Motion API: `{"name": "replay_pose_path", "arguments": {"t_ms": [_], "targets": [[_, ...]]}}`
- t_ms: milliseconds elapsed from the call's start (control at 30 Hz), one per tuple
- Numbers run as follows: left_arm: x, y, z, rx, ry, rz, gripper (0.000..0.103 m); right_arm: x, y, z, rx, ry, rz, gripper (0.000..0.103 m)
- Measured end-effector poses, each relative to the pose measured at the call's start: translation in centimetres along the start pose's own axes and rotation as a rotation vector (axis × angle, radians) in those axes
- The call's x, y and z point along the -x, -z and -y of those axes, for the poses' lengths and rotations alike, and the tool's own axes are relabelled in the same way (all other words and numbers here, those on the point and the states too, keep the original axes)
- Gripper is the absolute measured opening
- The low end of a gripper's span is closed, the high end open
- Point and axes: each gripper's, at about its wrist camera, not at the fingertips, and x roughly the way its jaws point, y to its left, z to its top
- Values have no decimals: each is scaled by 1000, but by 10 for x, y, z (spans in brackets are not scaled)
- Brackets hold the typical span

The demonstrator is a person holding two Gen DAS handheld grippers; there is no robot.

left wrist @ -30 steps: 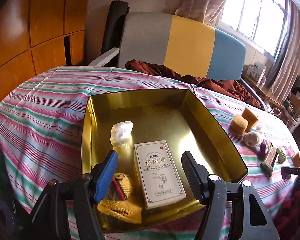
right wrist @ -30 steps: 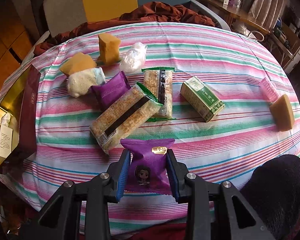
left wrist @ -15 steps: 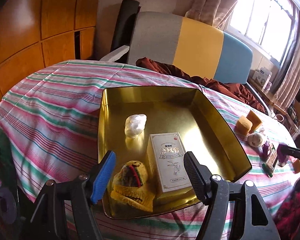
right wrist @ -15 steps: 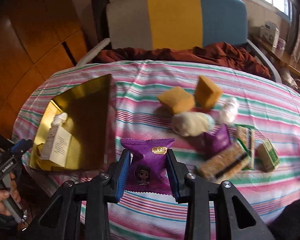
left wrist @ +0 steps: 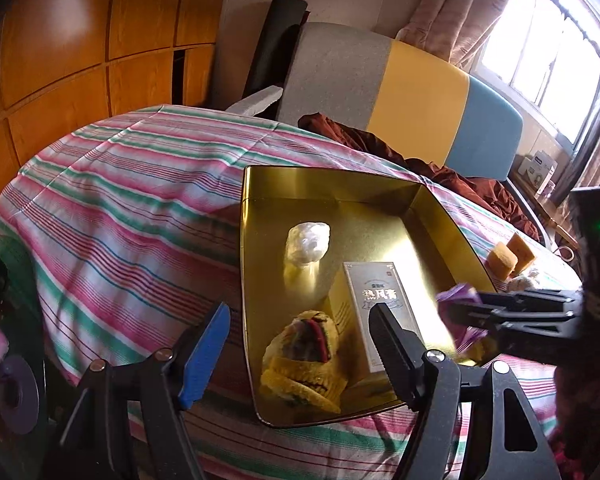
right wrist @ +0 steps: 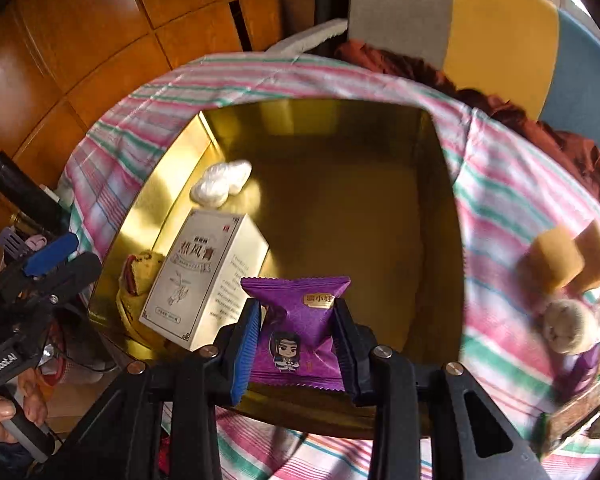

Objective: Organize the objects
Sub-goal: 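Carry the purple packet to the tray and release it with the right gripper, then reach the left gripper to the white sock and grasp it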

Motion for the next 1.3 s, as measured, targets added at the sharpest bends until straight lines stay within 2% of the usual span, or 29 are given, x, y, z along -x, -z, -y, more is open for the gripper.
{"name": "replay_pose_path", "arguments": {"t_ms": [133, 300, 467, 533, 567, 700, 900, 1167, 1300], "targets": [[-3, 1, -3, 12, -6, -6, 73, -14, 6, -5, -3, -35, -25, 37], [-3, 2, 2, -1, -3, -9, 73, -16, 13, -4, -13, -45, -15, 41], [-2, 2, 8, -18, -1, -8, 73, -1, 18, -1, -21, -35, 32, 49], [-1, 2, 11, -29, 2, -7, 74, 10, 19, 3, -29, -31, 67, 50], [0, 2, 13, -34, 3, -5, 75, 17, 20, 6, -34, -29, 86, 52], [2, 0, 23, -58, 16, 1, 75, 45, 22, 25, -75, 1, 166, 80], [6, -5, 46, -117, 45, 10, 76, 88, 37, 87, -200, 132, 249, 85], [0, -7, 93, -217, 110, -10, 76, 126, 85, 203, -449, 351, 240, 85], [-3, -6, 125, -286, 150, -20, 84, 135, 115, 256, -629, 445, 258, 87]]}}
